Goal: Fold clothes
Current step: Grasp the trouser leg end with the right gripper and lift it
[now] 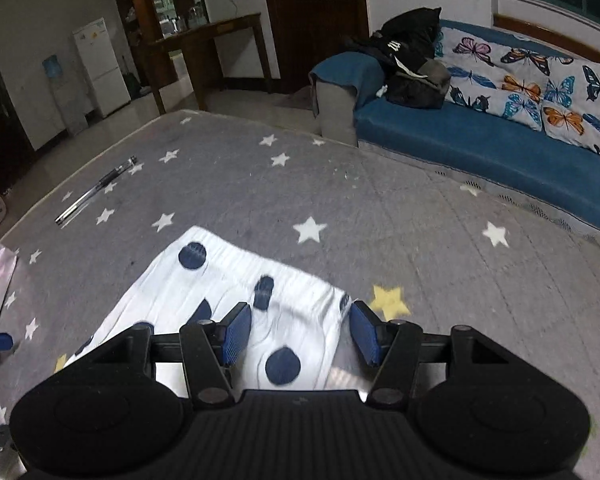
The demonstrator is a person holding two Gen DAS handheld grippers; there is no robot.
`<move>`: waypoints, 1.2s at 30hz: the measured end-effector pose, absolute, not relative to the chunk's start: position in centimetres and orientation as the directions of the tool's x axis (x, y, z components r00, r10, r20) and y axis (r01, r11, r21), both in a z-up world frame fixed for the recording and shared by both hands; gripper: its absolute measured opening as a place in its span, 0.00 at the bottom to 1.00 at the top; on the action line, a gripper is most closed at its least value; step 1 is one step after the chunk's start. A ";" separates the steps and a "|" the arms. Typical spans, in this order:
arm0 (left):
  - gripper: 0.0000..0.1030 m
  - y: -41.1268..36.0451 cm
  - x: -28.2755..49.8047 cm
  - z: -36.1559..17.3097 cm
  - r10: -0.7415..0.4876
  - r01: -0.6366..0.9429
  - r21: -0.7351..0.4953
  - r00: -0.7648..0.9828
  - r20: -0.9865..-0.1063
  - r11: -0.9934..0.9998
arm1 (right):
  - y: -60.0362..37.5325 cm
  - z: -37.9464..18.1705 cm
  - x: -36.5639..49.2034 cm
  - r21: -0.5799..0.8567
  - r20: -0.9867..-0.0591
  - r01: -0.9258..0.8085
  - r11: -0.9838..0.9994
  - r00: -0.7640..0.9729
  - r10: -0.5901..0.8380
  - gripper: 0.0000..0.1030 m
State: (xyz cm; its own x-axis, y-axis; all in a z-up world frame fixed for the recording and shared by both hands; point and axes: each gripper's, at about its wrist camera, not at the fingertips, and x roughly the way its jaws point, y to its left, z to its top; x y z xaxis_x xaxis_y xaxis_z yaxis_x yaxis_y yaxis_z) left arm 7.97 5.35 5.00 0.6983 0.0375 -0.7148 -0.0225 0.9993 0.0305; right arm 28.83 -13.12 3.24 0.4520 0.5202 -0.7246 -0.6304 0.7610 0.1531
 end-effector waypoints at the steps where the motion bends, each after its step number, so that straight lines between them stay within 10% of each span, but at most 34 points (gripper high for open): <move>1: 0.97 5.4 7.9 5.0 0.037 -0.024 0.029 0.697 -0.716 0.999 | -13.1 3.2 28.8 0.151 -0.722 -0.630 0.761 0.456 0.521 0.54; 6: 0.97 5.1 7.7 5.0 0.041 -0.026 0.031 0.696 -0.717 0.999 | -13.0 3.6 28.7 0.179 -0.712 -0.630 0.756 0.447 0.541 0.18; 36: 0.98 10.3 -5.0 7.7 0.183 -0.216 0.036 0.713 -0.677 0.976 | -15.2 16.4 3.9 0.267 -0.560 -0.840 0.473 0.264 0.785 0.14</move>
State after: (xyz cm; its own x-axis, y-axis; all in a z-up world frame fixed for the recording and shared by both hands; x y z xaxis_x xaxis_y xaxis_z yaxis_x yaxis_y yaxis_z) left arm -5.00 10.30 7.74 0.7128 0.1832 -0.6771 -0.2162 0.9757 0.0363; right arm 3.86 -15.22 16.40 0.2635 0.7851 -0.5605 -0.8397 0.4727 0.2673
